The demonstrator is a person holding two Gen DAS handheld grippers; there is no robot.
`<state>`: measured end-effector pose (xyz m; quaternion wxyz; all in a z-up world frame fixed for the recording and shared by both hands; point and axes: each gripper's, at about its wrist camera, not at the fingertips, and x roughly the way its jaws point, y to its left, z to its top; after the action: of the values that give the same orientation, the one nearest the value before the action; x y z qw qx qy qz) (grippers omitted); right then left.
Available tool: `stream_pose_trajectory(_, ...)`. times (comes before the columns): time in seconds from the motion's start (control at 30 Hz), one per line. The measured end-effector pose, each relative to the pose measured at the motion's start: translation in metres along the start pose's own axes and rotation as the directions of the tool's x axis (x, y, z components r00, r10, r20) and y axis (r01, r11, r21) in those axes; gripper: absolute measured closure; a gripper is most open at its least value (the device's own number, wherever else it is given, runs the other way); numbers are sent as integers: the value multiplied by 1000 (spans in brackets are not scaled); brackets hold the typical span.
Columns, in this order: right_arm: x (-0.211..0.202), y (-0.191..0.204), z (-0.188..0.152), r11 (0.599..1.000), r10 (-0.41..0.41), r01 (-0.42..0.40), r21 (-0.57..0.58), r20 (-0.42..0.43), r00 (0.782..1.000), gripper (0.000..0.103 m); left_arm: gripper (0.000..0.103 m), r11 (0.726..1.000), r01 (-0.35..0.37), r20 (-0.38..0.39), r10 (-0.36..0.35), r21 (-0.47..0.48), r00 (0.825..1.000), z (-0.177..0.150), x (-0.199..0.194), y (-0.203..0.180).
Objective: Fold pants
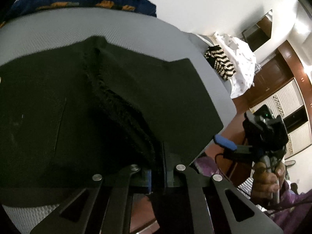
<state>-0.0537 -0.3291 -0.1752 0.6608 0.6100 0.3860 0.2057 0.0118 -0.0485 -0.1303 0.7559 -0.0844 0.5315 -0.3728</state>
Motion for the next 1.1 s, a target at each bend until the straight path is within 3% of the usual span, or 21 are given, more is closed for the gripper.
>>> stream_pose_trajectory(0.17,1,1,2,1000,-2,2,-7,0,1000,37,95,999,-12,20,11,42,1000,-5,12,7)
stream_pose_trajectory(0.3,2,8,2,999,6,-6,-39,-9,1000,37,92,991,-34,113,20,126,993,0,3,-8)
stream_pose_trajectory(0.37,1,10,4,998,-8,7,-55,-3,1000,37,88,988,-72,101,59,136,993,5,8,-8)
stream_pose_trajectory(0.47,-2,3,9,999,-25,25,-34,12,1000,36,84,997,-53,-2,53,54,999,5,25,11)
stream_pose_trajectory(0.57,-5,-8,16,1000,-22,22,7,31,999,36,82,1000,-21,34,21,8,999,2,24,25)
stream_pose_trajectory(0.67,-6,-15,21,999,-6,5,46,29,1000,36,81,999,-18,15,19,-51,1000,4,21,27)
stream_pose_trajectory(0.77,-7,1,17,999,32,-32,-29,-1,999,36,58,994,-104,4,104,-40,995,4,6,22)
stream_pose_trajectory(0.83,-5,20,15,993,41,-43,-114,-22,999,36,34,990,-136,61,139,-48,988,3,-14,24)
stream_pose_trajectory(0.93,15,46,18,969,-34,15,-248,-73,997,35,27,984,-169,138,175,-57,975,5,-30,28)
stream_pose_trajectory(1.1,70,73,43,920,-88,18,-391,-163,983,34,26,981,-175,125,185,-86,975,10,-26,31)
